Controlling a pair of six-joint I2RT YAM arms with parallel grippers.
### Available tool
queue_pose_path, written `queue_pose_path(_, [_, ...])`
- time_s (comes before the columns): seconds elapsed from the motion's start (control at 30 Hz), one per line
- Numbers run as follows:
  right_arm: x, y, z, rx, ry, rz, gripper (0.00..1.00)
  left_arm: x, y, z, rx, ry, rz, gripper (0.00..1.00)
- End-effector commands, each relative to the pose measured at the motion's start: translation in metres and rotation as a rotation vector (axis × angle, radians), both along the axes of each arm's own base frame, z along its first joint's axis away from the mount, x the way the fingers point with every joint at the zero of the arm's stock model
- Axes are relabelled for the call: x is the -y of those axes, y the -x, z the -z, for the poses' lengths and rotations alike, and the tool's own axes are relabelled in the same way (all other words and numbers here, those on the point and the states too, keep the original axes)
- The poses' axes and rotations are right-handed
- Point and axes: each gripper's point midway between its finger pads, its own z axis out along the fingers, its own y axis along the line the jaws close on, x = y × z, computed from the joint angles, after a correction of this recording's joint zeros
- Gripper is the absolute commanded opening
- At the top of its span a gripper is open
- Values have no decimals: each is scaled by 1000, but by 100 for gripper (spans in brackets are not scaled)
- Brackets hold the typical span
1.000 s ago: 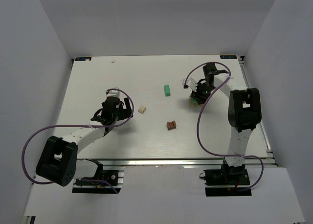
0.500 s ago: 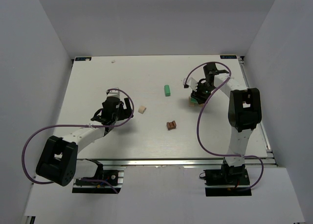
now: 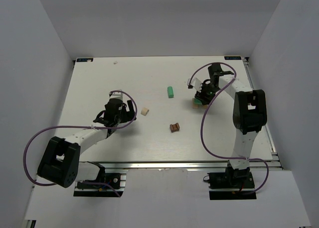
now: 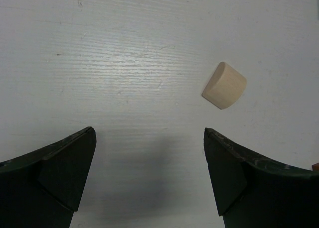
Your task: Build the wood block tower
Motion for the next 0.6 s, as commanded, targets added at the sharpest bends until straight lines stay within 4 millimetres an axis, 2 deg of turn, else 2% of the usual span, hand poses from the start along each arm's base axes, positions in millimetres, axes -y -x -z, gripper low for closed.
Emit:
queue_pose_path(0.0, [2, 2, -13, 15, -1, -25, 57, 4, -7, -10, 26, 13, 18, 98])
queue_pose_path(0.17, [-9, 21, -34, -1, -68, -81, 59, 5, -6, -11, 29, 17, 22, 98])
queue_pose_path(0.37, [-23, 31, -74, 61, -148, -114, 60, 4, -6, -17, 45, 23, 15, 98])
queue_pose_path(0.5, [-44, 33, -109, 125, -210, -102, 63, -1, -5, -30, 74, 29, -18, 98])
queue_pose_path(0.53, [-48, 31, -115, 140, -219, -90, 69, -4, -6, -33, 83, 28, -39, 98])
queue_pose_path(0.57, [-63, 29, -125, 168, -250, -68, 71, -6, -7, -38, 97, 28, -51, 98])
